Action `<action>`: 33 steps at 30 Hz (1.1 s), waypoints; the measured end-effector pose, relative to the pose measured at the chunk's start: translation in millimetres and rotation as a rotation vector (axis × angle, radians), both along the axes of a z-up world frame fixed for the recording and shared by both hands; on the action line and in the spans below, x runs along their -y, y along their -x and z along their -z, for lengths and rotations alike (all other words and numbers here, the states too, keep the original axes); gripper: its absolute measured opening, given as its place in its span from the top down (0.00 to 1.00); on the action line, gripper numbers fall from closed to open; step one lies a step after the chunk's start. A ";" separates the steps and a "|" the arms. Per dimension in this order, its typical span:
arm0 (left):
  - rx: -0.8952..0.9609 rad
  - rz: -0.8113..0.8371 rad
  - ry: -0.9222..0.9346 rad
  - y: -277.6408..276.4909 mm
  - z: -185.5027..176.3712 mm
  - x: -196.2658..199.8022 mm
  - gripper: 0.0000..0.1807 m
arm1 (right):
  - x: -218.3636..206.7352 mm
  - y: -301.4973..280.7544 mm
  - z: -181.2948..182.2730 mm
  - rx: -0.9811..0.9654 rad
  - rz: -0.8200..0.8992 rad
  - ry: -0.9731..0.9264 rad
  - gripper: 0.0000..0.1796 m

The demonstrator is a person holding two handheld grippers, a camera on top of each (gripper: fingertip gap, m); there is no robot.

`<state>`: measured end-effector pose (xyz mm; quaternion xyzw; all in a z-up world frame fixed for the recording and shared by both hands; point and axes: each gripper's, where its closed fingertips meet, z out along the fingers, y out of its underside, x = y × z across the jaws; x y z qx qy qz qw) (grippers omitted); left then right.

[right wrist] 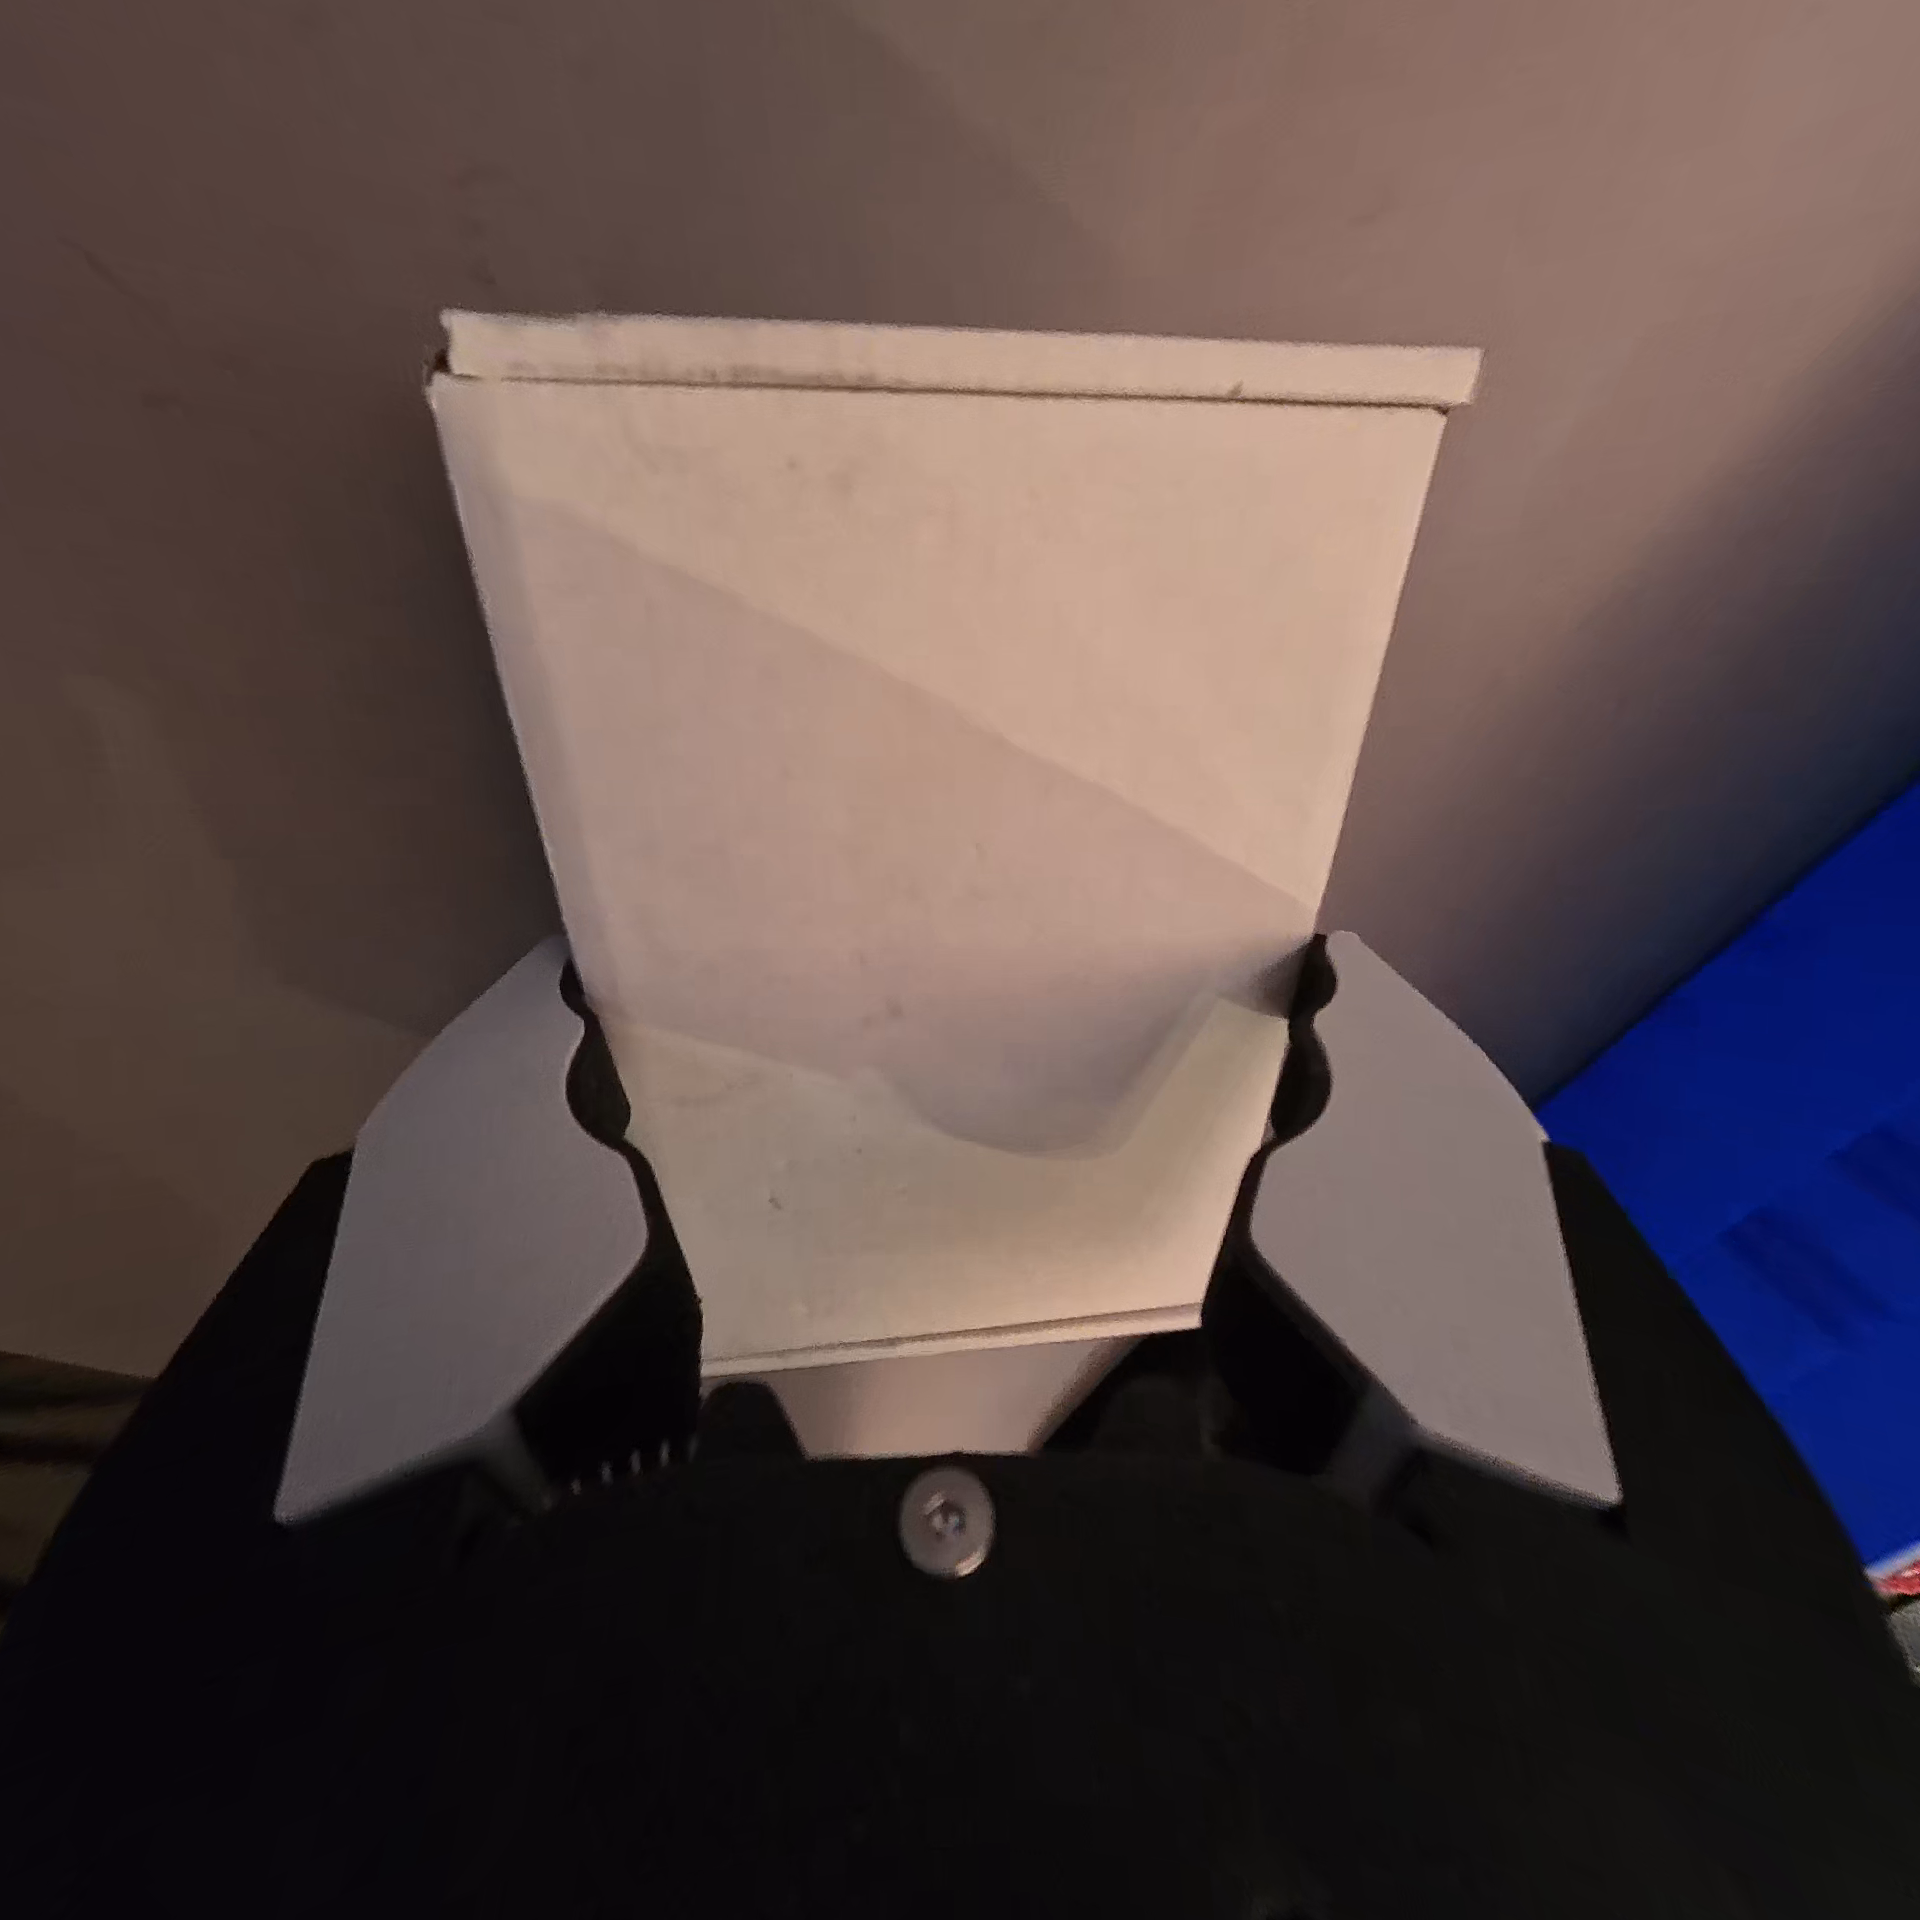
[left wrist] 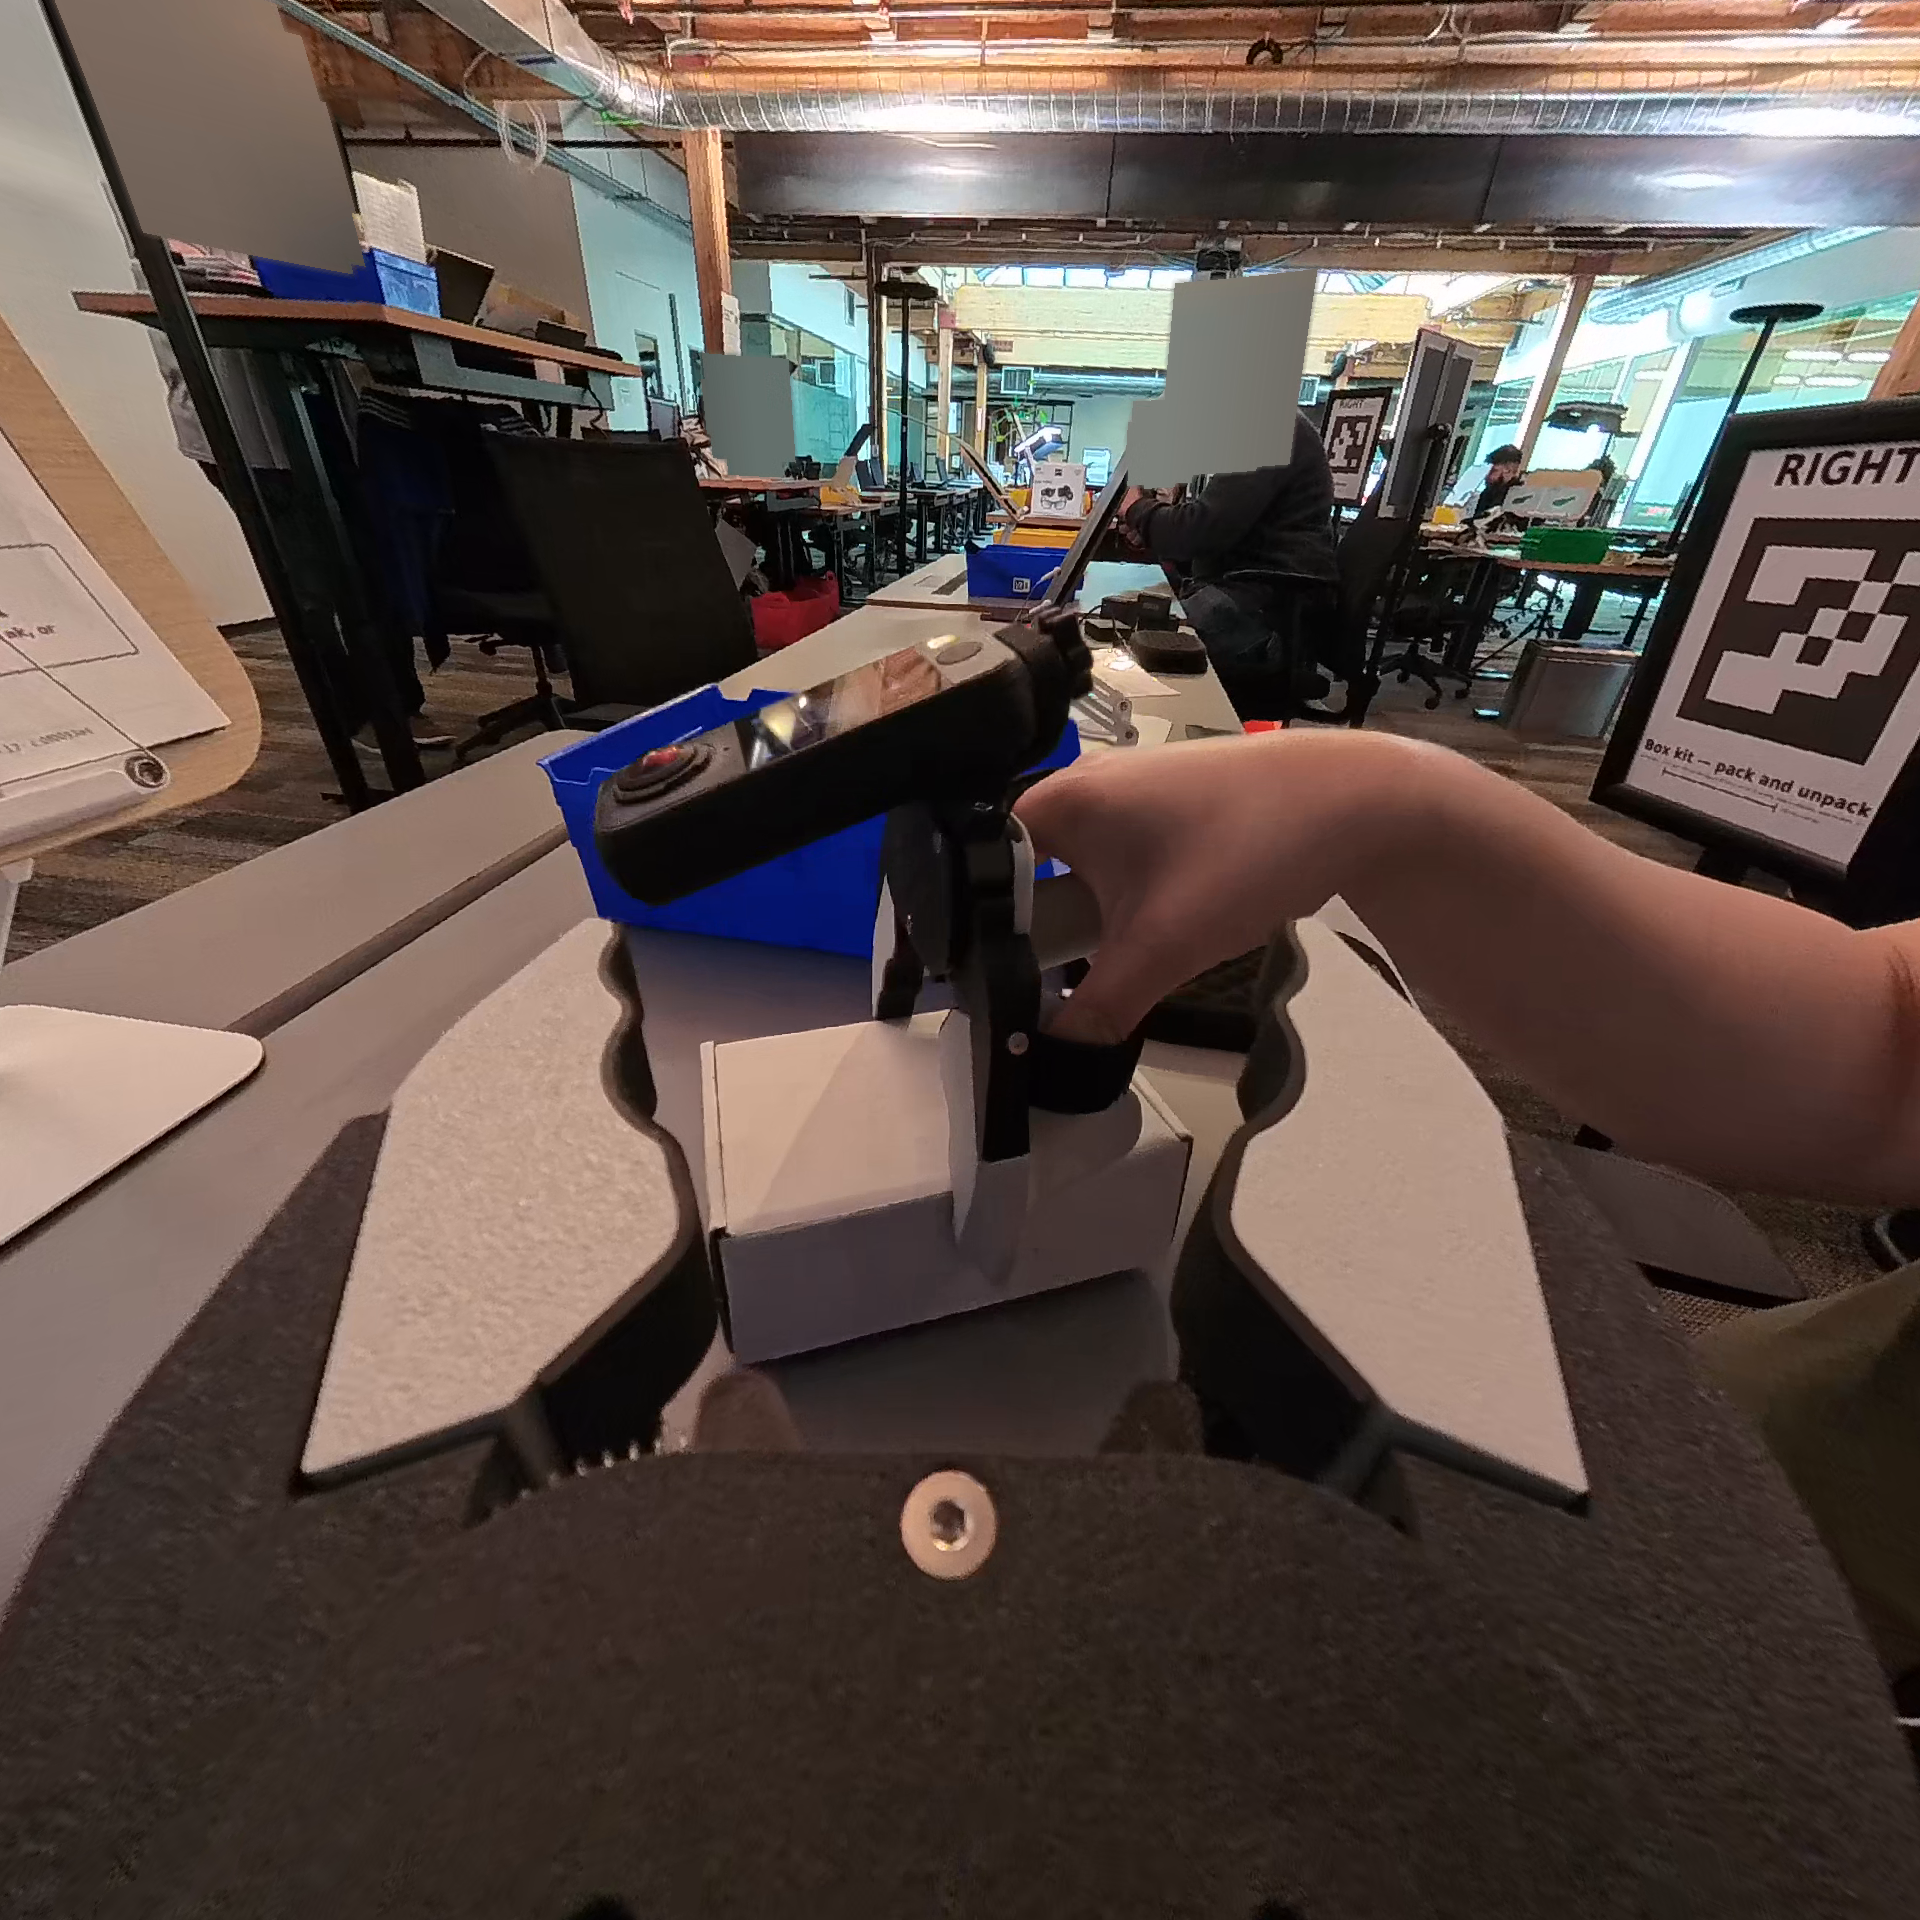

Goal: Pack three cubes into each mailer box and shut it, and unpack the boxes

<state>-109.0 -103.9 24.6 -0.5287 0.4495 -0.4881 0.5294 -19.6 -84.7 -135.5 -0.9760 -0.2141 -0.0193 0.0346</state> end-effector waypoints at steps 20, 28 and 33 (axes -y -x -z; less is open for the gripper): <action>-0.007 -0.001 0.004 -0.5 2.3 -1.0 0.38 | 7.3 -9.5 -11.1 0.031 -0.066 0.017 0.31; 0.010 -0.002 0.008 0.9 -0.4 -1.6 0.38 | 2.8 -20.0 -35.5 0.056 -0.081 -0.013 0.31; 0.001 0.002 0.012 -0.9 2.2 -1.2 0.38 | -7.1 -30.6 -70.2 0.055 -0.090 -0.038 0.31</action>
